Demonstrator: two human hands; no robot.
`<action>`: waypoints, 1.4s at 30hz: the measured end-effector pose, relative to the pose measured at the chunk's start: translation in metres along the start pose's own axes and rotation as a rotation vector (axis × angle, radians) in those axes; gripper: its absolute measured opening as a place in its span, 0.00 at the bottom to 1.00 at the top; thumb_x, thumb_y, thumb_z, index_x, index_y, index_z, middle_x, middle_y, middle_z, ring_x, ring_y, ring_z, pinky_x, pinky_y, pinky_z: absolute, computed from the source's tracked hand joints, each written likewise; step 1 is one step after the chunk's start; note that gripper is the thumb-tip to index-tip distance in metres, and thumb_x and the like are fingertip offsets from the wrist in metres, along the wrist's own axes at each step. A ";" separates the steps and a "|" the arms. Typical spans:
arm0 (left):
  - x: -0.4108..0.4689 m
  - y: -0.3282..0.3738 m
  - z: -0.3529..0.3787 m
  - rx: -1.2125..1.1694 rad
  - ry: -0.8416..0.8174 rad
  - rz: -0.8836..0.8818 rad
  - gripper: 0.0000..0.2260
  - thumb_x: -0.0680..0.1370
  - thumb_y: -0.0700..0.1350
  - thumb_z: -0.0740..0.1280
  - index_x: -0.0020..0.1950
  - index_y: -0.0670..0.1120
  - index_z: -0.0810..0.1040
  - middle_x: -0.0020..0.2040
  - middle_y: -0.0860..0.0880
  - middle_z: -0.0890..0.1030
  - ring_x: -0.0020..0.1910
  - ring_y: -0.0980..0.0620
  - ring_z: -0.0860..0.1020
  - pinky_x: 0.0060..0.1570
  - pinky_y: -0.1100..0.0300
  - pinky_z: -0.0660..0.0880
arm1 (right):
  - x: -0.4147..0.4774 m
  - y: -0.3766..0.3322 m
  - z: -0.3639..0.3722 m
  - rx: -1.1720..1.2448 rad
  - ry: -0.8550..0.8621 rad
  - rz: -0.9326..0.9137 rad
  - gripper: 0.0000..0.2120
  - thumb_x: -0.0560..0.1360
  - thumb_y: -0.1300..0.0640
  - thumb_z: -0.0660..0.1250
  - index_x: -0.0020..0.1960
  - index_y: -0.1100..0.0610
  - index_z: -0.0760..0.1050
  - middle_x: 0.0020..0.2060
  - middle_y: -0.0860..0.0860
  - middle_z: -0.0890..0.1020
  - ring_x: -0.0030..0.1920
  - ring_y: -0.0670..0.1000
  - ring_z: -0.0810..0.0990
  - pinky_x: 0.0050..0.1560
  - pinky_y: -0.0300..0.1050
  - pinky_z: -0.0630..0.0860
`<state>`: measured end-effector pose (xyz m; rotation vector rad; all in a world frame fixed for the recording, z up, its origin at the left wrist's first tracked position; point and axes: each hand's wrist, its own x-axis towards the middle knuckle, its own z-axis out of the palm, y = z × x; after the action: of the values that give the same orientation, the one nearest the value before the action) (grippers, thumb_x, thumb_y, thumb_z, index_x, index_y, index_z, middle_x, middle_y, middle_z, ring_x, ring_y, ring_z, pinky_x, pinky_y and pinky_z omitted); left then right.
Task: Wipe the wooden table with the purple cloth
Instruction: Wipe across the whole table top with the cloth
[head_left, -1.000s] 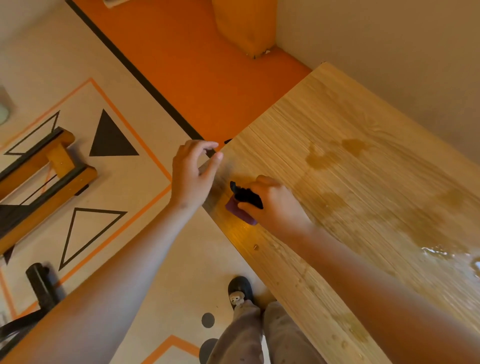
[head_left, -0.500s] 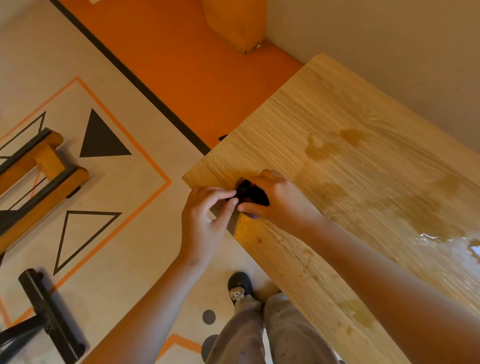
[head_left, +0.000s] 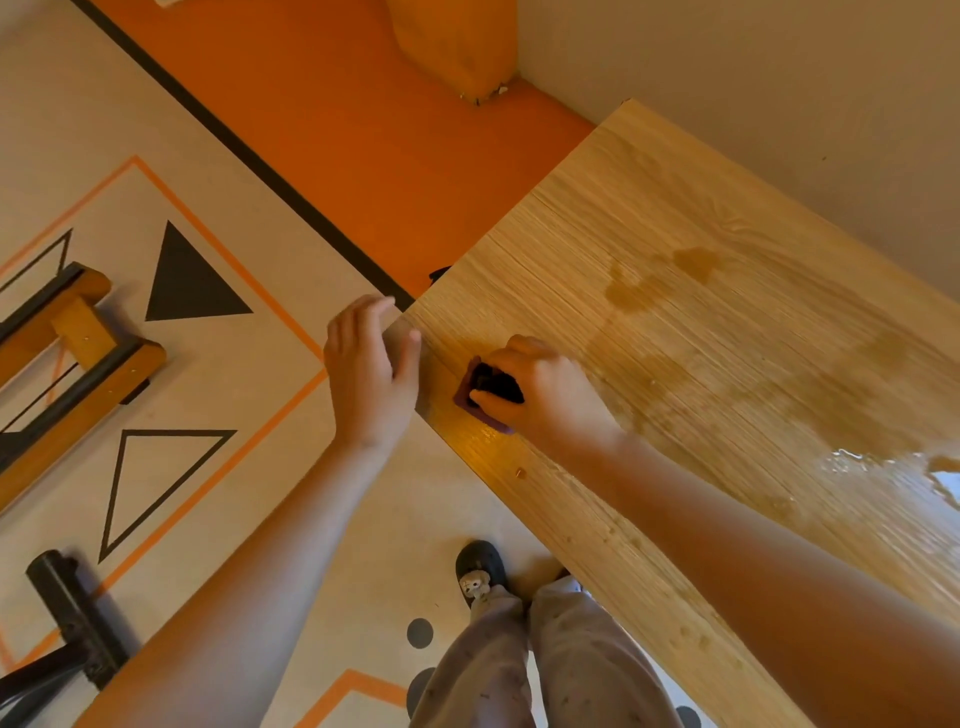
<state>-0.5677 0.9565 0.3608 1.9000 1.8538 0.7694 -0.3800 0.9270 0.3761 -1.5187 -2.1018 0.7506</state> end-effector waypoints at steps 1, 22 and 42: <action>0.009 -0.001 0.003 -0.026 -0.036 -0.041 0.18 0.80 0.49 0.61 0.66 0.42 0.72 0.64 0.45 0.75 0.64 0.47 0.71 0.62 0.58 0.68 | -0.006 -0.005 0.004 0.007 -0.027 -0.046 0.11 0.75 0.54 0.67 0.52 0.61 0.78 0.44 0.54 0.77 0.46 0.53 0.74 0.40 0.43 0.70; 0.072 0.044 0.058 0.246 -0.150 0.042 0.15 0.83 0.51 0.54 0.62 0.44 0.72 0.46 0.47 0.79 0.40 0.49 0.77 0.33 0.62 0.64 | 0.015 0.043 -0.028 -0.143 0.043 -0.043 0.12 0.69 0.58 0.73 0.51 0.62 0.78 0.43 0.56 0.79 0.43 0.55 0.77 0.36 0.41 0.70; 0.071 0.057 0.058 0.330 -0.151 -0.019 0.23 0.79 0.61 0.57 0.62 0.45 0.72 0.37 0.52 0.74 0.32 0.53 0.71 0.27 0.63 0.60 | 0.065 0.140 -0.112 -0.114 0.269 0.223 0.13 0.77 0.54 0.65 0.56 0.61 0.76 0.52 0.56 0.76 0.51 0.55 0.76 0.46 0.44 0.73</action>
<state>-0.4884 1.0296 0.3590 2.0656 1.9954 0.3155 -0.2289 1.0435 0.3720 -1.8258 -1.8238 0.4745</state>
